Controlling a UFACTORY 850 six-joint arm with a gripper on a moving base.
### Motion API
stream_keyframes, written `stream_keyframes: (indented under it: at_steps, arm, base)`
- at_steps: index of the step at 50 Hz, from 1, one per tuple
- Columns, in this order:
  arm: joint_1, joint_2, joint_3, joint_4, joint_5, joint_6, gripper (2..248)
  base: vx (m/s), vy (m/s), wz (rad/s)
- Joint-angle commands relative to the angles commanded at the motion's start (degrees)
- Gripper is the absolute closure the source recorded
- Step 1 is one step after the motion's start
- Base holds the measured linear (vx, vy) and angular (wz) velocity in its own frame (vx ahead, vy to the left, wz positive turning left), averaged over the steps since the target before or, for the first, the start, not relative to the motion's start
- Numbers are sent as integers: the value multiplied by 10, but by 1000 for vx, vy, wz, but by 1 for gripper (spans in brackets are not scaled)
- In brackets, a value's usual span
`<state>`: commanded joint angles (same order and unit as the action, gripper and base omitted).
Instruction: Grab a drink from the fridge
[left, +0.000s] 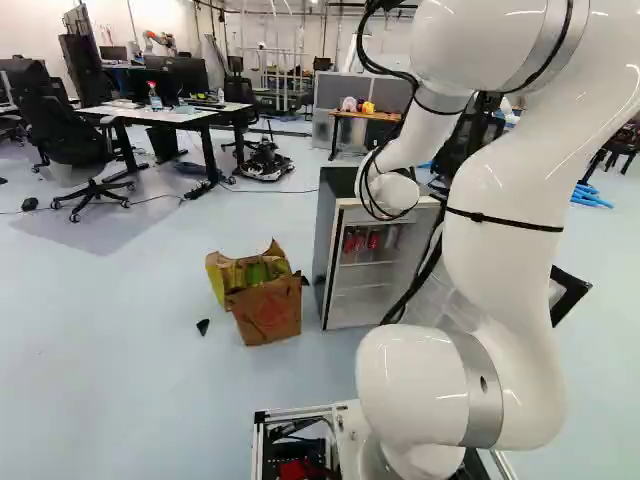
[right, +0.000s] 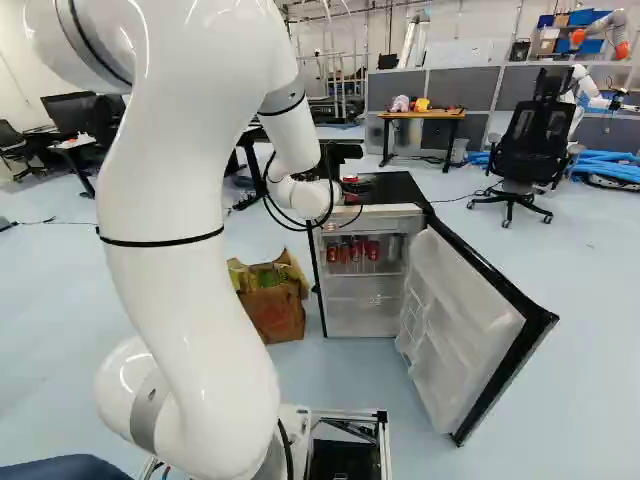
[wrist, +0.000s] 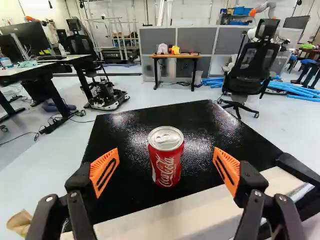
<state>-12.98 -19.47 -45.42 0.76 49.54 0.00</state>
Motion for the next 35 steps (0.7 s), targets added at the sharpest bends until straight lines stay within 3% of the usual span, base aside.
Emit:
stream_keyframes:
  at_steps: [22,35]
  arm:
    - [-2,47,56,0,0,0,3]
    - [-14,76,89,0,0,0,3]
  base:
    - [0,0,0]
    - [0,0,0]
